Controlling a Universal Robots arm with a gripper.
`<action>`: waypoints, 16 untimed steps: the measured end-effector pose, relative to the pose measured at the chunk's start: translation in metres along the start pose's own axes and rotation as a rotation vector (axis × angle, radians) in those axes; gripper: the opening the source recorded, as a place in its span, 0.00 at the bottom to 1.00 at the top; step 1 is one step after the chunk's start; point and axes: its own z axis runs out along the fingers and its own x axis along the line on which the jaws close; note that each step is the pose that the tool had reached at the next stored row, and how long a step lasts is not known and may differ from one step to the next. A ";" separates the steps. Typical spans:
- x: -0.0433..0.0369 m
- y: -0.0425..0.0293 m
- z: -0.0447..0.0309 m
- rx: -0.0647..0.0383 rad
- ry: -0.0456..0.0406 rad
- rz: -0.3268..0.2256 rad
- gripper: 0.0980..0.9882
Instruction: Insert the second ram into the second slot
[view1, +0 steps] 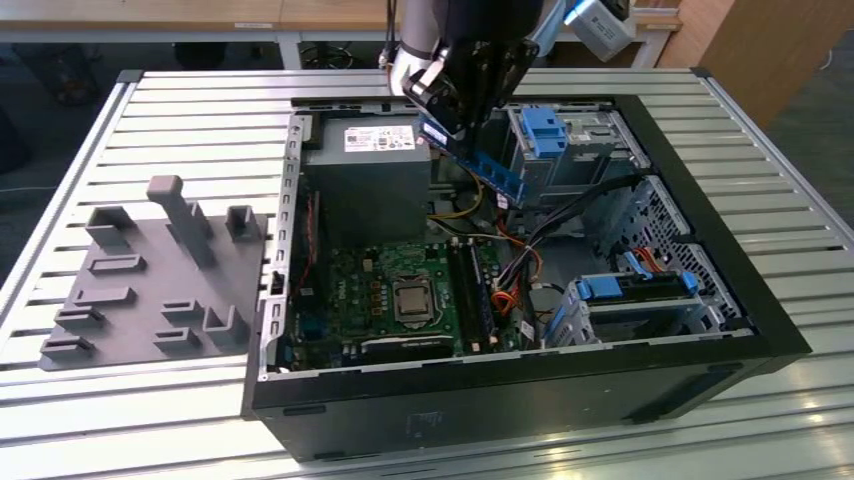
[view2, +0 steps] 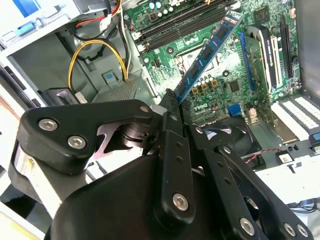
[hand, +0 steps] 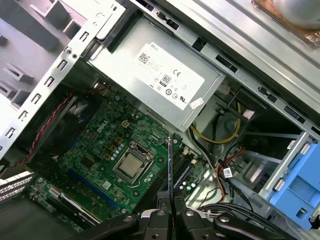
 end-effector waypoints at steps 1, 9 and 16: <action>0.0000 0.0000 0.0000 0.000 -0.0001 0.007 0.04; 0.0000 0.0000 0.0000 0.003 -0.0007 0.065 0.04; 0.0000 0.0000 0.0000 0.008 0.0000 0.126 0.04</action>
